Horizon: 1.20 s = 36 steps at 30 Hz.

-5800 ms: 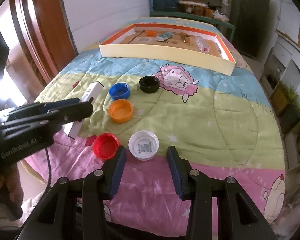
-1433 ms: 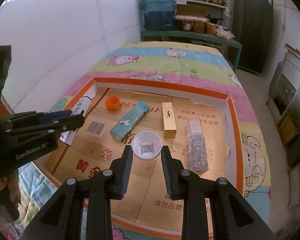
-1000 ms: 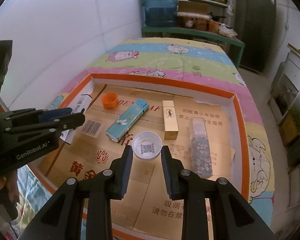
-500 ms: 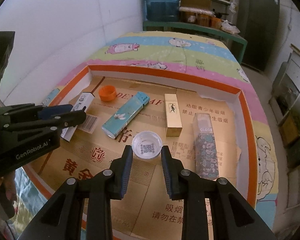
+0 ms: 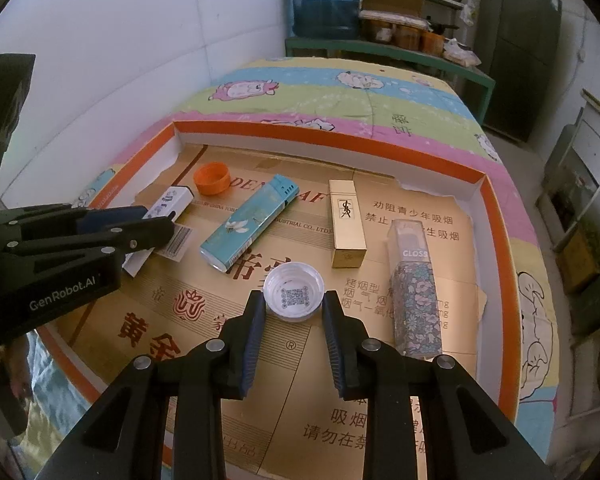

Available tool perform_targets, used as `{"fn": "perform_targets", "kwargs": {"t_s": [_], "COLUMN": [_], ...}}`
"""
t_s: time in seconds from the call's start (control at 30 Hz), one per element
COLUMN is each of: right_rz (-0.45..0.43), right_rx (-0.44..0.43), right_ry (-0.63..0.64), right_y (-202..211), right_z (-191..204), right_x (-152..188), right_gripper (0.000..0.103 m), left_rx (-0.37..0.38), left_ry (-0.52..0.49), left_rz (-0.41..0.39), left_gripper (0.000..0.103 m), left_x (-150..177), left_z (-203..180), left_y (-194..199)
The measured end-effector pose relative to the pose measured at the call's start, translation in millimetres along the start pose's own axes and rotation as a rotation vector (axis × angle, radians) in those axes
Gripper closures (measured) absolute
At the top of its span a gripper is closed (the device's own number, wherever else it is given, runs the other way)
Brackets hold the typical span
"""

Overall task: Organize rigid objects
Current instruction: 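Open both tools to drop the card and white lid into the tray, then withdraw both tools from the tray toward the caps on the quilt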

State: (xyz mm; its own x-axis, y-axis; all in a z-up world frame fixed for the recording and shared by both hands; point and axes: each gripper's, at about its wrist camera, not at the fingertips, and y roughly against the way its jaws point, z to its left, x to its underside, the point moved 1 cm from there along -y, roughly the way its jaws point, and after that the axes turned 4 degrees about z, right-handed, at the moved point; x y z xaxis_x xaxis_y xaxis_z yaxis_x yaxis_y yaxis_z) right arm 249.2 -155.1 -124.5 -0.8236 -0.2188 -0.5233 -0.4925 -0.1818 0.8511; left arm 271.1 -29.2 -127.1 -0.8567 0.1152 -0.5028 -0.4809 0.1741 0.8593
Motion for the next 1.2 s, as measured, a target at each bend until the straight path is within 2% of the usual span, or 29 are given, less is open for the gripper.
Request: {"fn": "perform_targets", "kwargs": {"t_s": [0.27, 0.33, 0.4, 0.7, 1.2], "right_rz": [-0.003, -0.004, -0.004, -0.010, -0.046], "right_rx": [0.009, 0.009, 0.009, 0.016, 0.030], "right_ry": [0.007, 0.007, 0.008, 0.012, 0.005], "right_y": [0, 0, 0, 4, 35], "right_z": [0, 1, 2, 4, 7], "right_x": [1, 1, 1, 3, 8], "right_gripper": [0.073, 0.071, 0.064, 0.062, 0.062], "left_rx": [-0.001, 0.002, 0.002, 0.007, 0.026], "left_ry": [-0.009, -0.007, -0.006, -0.015, -0.019], "left_rz": [0.004, 0.004, -0.001, -0.029, -0.077], "left_gripper": [0.073, 0.065, 0.060, 0.060, 0.060], "left_x": [-1, -1, 0, 0, 10], "left_z": [-3, -3, -3, -6, -15], "left_y": [0, 0, 1, 13, 43]}}
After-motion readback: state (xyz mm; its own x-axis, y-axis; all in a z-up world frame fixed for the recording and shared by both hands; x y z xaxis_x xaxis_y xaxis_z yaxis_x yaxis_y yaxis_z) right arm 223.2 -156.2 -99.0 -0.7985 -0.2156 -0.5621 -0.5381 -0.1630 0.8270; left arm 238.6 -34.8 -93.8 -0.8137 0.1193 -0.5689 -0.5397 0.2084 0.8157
